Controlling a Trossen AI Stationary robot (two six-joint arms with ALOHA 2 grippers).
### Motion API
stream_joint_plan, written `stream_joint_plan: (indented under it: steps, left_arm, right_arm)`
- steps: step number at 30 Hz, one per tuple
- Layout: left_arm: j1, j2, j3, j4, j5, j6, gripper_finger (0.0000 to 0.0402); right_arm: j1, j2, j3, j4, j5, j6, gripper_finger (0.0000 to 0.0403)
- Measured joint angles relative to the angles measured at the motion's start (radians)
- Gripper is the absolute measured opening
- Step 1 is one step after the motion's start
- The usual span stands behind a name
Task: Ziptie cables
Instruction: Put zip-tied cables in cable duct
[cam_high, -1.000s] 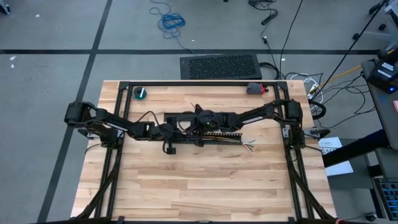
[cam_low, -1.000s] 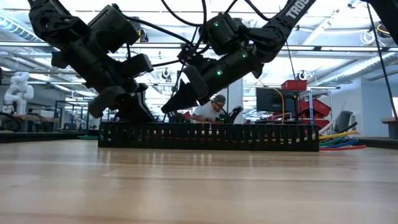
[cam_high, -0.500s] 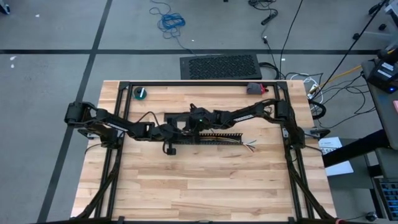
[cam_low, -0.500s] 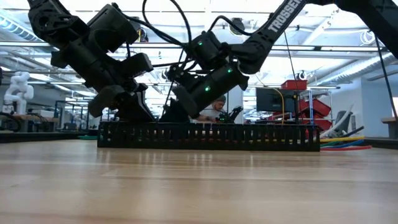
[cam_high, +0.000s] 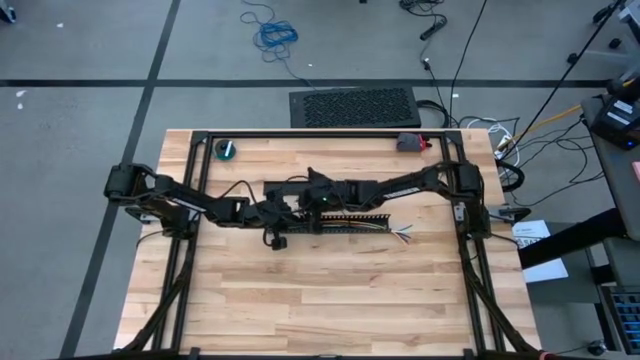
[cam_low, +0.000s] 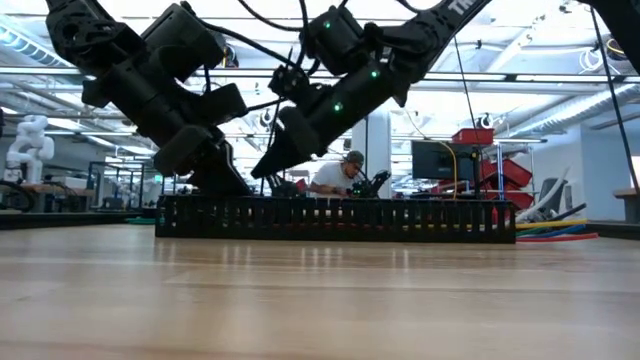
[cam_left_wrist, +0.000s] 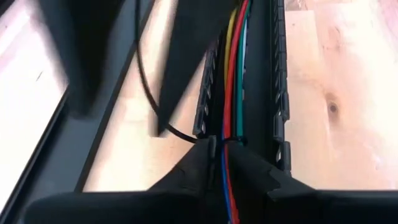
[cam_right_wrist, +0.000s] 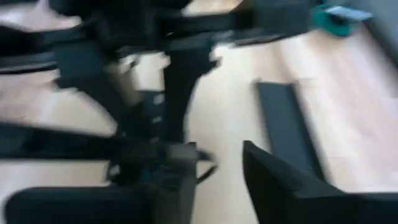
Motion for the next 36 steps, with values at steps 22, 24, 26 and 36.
stream_joint_plan:
  steps: [22, 24, 26, 36]
  left_arm:
    - [-0.045, 0.0, 0.008, 0.005, -0.011, -0.119, 0.0097]
    - [-0.054, 0.0, 0.009, 0.001, -0.042, -0.131, 0.0097]
    - [-0.07, -0.012, 0.008, -0.005, -0.096, -0.123, 0.0097]
    - [-0.149, -0.17, 0.005, -0.032, -0.26, -0.026, 0.0097]
  right_arm:
    - [0.181, -0.234, -0.001, -0.34, 0.583, -0.029, 0.0217]
    - [0.216, -0.245, -0.002, -0.429, 0.647, 0.025, 0.0217]
    - [0.259, -0.248, -0.002, -0.478, 0.693, 0.083, 0.0215]
    - [0.482, -0.281, -0.032, -0.639, 1.001, 0.239, 0.0205]
